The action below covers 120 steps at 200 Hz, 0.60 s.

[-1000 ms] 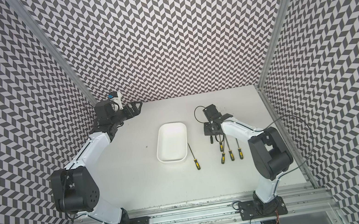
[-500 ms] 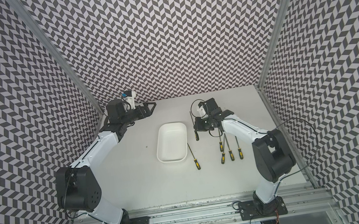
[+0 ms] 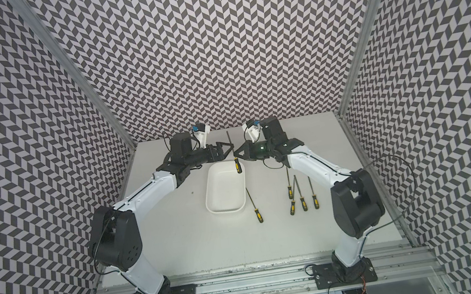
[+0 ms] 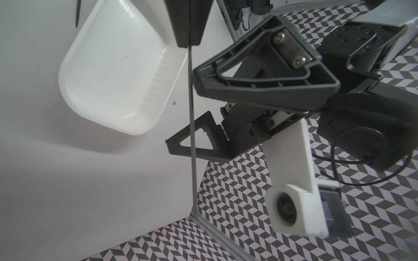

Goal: Put the file tool into the storage box
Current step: Pick up the file tool from the center of the board.

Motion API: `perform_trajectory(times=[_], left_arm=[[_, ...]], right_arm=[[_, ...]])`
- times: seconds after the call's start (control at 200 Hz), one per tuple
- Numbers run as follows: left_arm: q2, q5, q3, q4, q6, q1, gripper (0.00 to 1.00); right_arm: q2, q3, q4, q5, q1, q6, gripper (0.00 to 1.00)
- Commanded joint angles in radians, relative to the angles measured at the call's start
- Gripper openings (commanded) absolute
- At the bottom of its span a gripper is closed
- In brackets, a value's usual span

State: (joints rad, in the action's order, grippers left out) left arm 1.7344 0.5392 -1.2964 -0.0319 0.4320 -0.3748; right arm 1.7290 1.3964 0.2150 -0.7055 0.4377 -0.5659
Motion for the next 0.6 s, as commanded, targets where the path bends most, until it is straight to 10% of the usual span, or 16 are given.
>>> perform_trajectory(times=[0.0, 0.285, 0.451, 0.596], left_arm=[[0.011, 0.02, -0.033, -0.043, 0.004, -0.014, 1.0], [0.031, 0.019, -0.046, -0.054, -0.003, -0.034, 0.96], [0.054, 0.031, -0.069, -0.017, -0.016, -0.034, 0.38], [0.05, 0.017, -0.08, 0.026, -0.034, -0.034, 0.1]], right_arm=[[0.011, 0.021, -0.077, -0.038, 0.024, -0.022, 0.0], [0.014, 0.024, -0.06, -0.026, 0.032, -0.019, 0.0], [0.014, 0.024, -0.056, -0.014, 0.032, -0.015, 0.0], [0.004, 0.023, -0.056, 0.0, 0.031, -0.006, 0.0]])
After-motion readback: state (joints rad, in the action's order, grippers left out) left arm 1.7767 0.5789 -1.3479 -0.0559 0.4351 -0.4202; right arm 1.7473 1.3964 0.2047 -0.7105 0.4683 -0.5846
